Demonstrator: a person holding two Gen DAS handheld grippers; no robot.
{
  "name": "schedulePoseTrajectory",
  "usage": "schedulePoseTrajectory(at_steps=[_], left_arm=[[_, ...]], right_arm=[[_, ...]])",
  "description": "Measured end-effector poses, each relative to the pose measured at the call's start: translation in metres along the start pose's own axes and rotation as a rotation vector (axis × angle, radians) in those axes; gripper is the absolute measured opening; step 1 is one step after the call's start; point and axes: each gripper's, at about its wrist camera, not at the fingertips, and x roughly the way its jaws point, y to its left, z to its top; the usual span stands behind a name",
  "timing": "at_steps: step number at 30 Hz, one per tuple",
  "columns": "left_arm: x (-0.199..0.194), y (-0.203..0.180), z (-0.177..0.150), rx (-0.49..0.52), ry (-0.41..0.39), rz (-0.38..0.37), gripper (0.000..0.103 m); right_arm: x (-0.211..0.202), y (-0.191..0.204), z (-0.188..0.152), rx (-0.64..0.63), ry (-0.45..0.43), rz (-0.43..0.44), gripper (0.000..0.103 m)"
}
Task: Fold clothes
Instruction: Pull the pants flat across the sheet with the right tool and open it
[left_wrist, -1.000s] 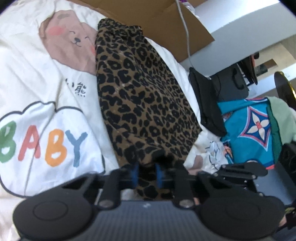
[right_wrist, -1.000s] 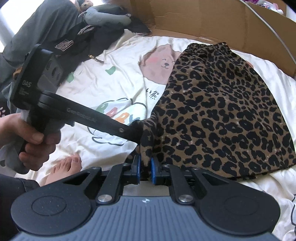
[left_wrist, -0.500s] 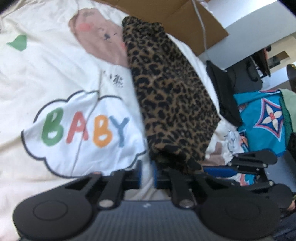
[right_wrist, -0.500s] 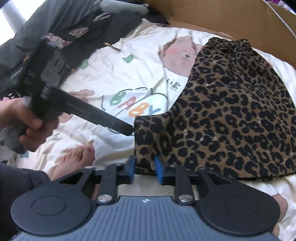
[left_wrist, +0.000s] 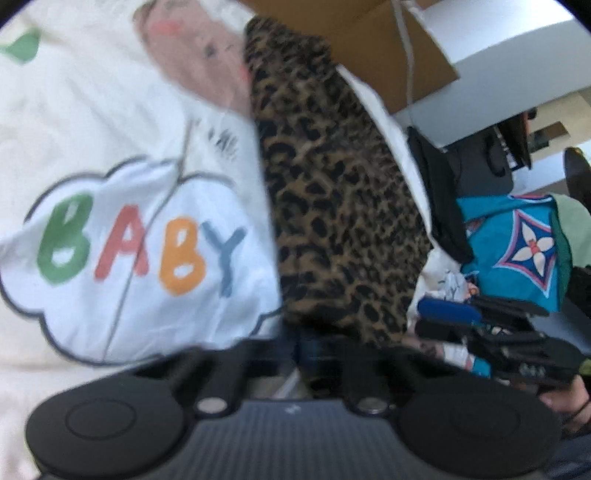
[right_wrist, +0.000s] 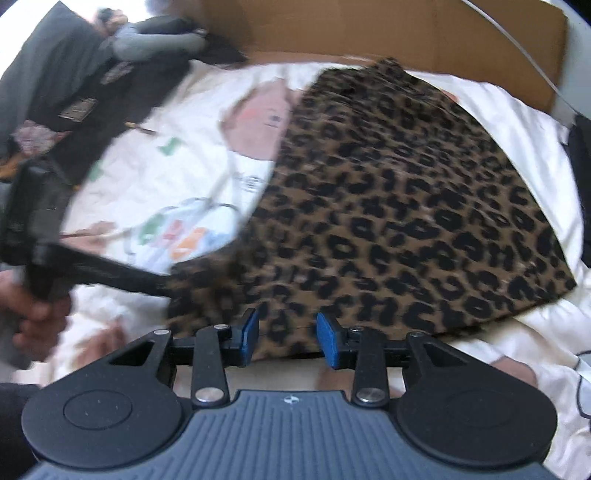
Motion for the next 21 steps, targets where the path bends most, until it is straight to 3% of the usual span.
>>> schedulePoseTrajectory(at_steps=[8, 12, 14, 16, 18, 19, 21], left_arm=[[-0.034, 0.014, -0.007, 0.021, 0.015, 0.103, 0.001], [-0.055, 0.008, 0.002, 0.043, -0.037, 0.098, 0.016], [-0.058, 0.000, 0.010, 0.051, -0.067, 0.081, 0.017], [-0.052, -0.013, 0.018, 0.060, -0.083, 0.063, 0.027], [-0.044, -0.025, 0.024, 0.090, -0.100, 0.081, 0.060], [-0.039, -0.027, 0.026, 0.099, -0.098, 0.086, 0.065], [-0.026, -0.031, 0.031, 0.107, -0.086, 0.091, 0.065]], right_arm=[[0.019, -0.027, -0.007, 0.066, 0.078, -0.085, 0.041], [0.010, -0.029, -0.006, 0.076, 0.042, -0.080, 0.041], [0.008, -0.028, -0.004, 0.079, 0.027, -0.076, 0.041], [0.007, -0.026, -0.001, 0.075, 0.015, -0.073, 0.041], [0.004, -0.025, 0.002, 0.069, 0.002, -0.067, 0.041], [0.003, -0.024, 0.002, 0.069, -0.003, -0.064, 0.041], [0.002, -0.024, 0.002, 0.072, -0.008, -0.062, 0.041]])
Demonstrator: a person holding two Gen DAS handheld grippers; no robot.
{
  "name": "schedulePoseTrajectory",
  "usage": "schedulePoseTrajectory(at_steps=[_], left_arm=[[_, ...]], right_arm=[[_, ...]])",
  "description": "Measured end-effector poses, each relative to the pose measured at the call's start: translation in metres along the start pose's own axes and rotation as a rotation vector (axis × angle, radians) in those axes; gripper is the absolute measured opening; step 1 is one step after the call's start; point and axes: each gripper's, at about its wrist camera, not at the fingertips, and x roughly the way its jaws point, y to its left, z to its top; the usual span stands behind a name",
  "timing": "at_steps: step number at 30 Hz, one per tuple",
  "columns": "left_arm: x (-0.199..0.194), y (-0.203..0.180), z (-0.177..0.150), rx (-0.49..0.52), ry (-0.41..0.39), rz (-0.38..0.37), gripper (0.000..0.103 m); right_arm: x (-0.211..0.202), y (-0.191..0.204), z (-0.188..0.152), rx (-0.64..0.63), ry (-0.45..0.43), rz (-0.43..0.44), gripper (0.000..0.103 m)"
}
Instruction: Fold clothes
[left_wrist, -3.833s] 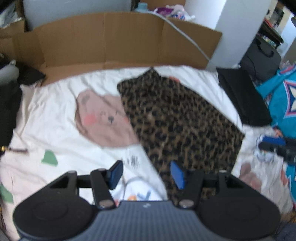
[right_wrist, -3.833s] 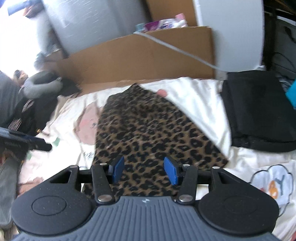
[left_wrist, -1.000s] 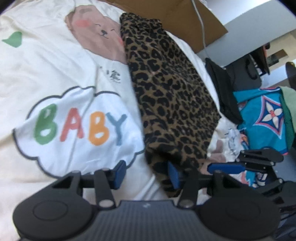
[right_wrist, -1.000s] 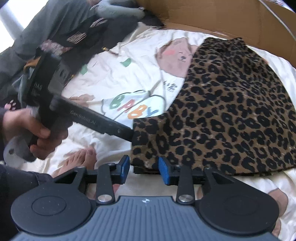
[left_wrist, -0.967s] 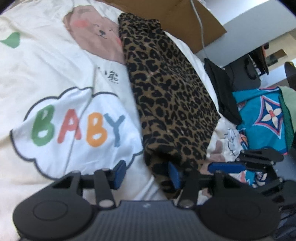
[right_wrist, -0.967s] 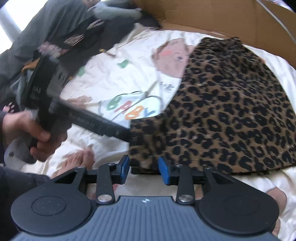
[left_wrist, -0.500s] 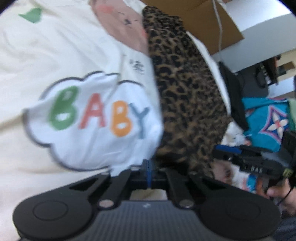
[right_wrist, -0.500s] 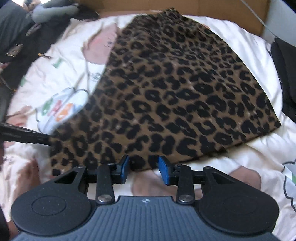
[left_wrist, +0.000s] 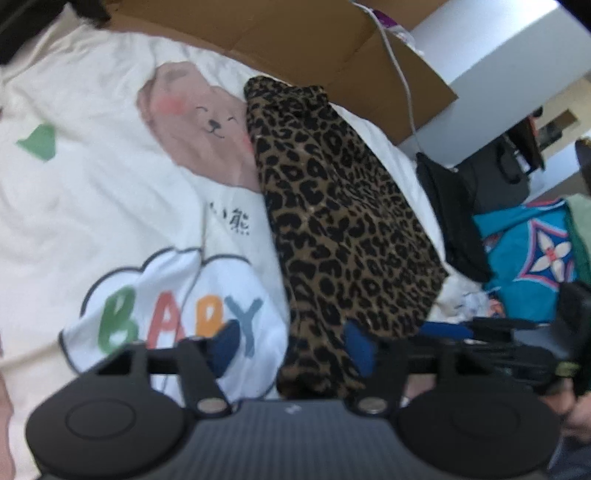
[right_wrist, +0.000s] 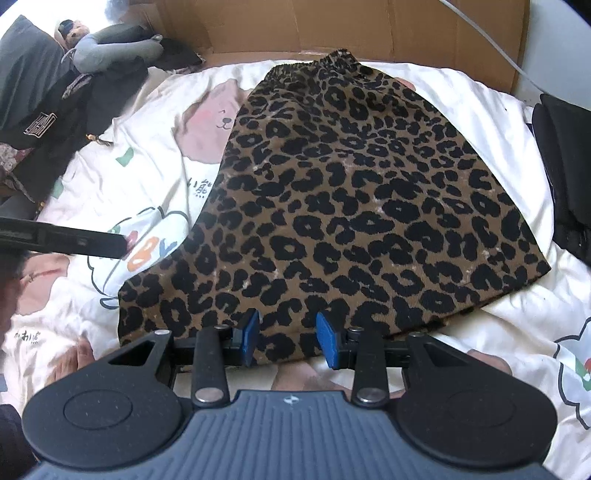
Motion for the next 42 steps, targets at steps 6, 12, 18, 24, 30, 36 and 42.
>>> schedulePoseTrajectory(at_steps=[6, 12, 18, 24, 30, 36, 42], left_arm=[[0.035, 0.014, -0.004, -0.051, 0.069, 0.003, 0.045], [0.031, 0.018, -0.018, -0.075, 0.087, -0.001, 0.025], [0.021, 0.042, -0.032, -0.277, 0.094, -0.180, 0.019], [0.022, 0.051, -0.033, -0.326, 0.069, -0.230, 0.032], [0.041, 0.050, -0.032, -0.348, 0.088, -0.262, 0.032], [0.042, 0.045, -0.047, -0.340, 0.160, -0.286, 0.008], [0.032, 0.039, -0.053, -0.324, 0.137, -0.280, 0.018]], right_arm=[[-0.001, -0.001, -0.002, 0.012, -0.005, 0.012, 0.041], [0.000, -0.005, -0.006, 0.039, 0.013, 0.014, 0.041], [-0.005, -0.003, -0.009, 0.038, 0.012, 0.018, 0.041], [-0.004, -0.002, -0.012, 0.038, 0.018, 0.023, 0.041], [0.000, -0.003, -0.012, 0.035, 0.024, 0.027, 0.041], [-0.002, -0.007, -0.011, 0.050, 0.004, 0.023, 0.041], [-0.003, -0.014, -0.009, 0.079, -0.023, 0.015, 0.041]])
